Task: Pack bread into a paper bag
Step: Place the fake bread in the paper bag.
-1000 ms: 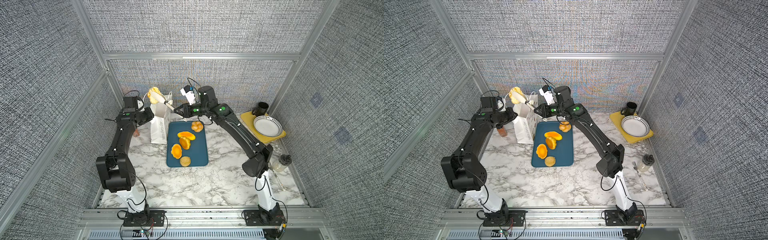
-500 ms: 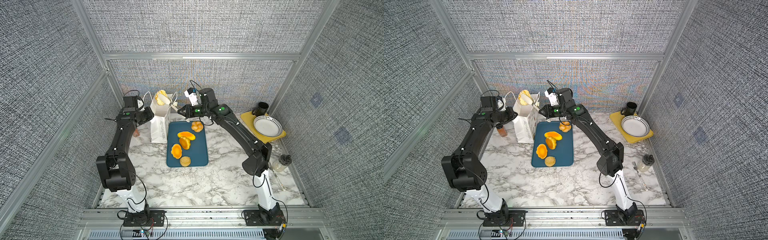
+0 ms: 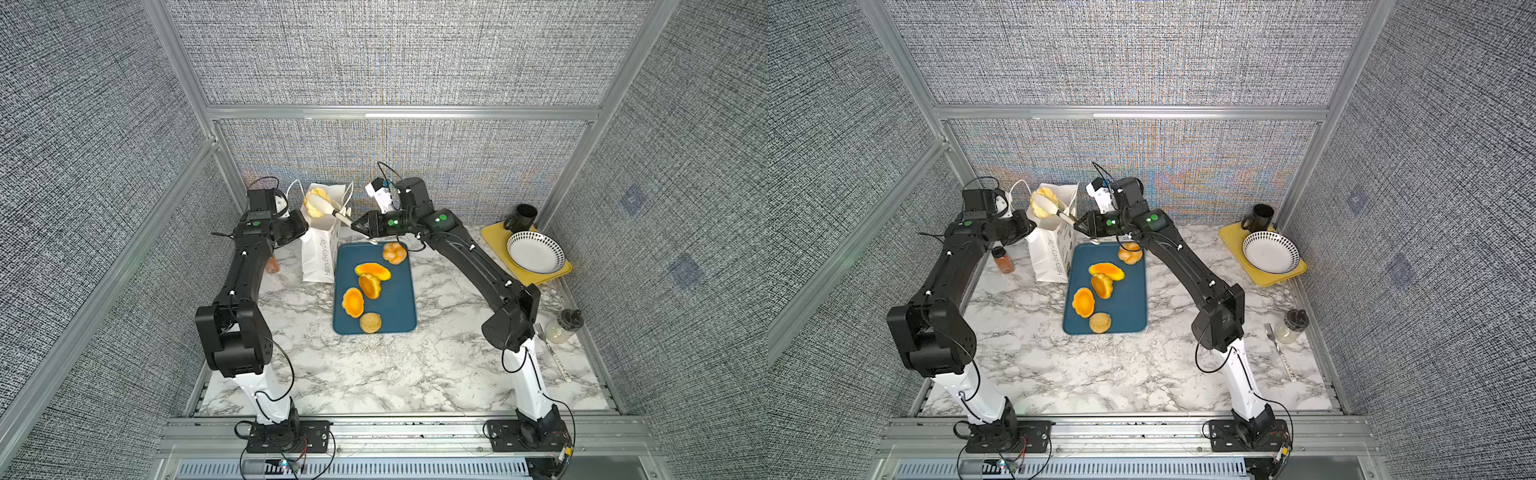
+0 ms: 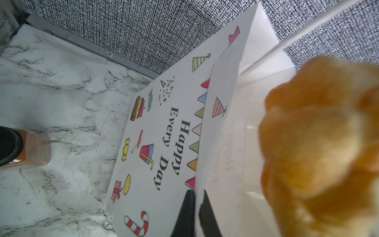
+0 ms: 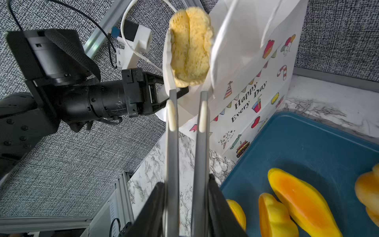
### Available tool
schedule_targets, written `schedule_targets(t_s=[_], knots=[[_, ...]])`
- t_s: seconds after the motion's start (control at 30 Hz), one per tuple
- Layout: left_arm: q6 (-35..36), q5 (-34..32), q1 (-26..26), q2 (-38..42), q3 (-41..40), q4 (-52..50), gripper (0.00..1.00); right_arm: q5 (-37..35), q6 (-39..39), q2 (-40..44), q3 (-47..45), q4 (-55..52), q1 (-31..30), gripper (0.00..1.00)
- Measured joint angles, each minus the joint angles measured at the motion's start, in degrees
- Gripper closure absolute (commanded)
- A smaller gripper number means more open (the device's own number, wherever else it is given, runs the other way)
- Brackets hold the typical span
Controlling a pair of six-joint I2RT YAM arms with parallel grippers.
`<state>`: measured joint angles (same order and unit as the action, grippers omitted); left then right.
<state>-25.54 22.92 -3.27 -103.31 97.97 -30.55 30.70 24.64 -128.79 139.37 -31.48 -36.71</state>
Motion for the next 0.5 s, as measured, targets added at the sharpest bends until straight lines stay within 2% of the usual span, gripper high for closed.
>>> schedule_targets(t_s=[0.07, 0.17, 0.5], knots=[[-0.1, 0.1, -0.1, -0.1, 0.2, -0.1, 0.98, 0.2, 0.1, 0.0, -0.2, 0.0, 0.0, 0.55], [-0.2, 0.1, -0.3, -0.1, 0.7, -0.5, 0.98, 0.3, 0.0, 0.1, -0.7, 0.5, 0.0, 0.61], [-0.1, 0.0, -1.3, -0.1, 0.9, -1.1, 0.98, -1.2, 0.1, 2.2, -4.0, 2.3, 0.2, 0.62]])
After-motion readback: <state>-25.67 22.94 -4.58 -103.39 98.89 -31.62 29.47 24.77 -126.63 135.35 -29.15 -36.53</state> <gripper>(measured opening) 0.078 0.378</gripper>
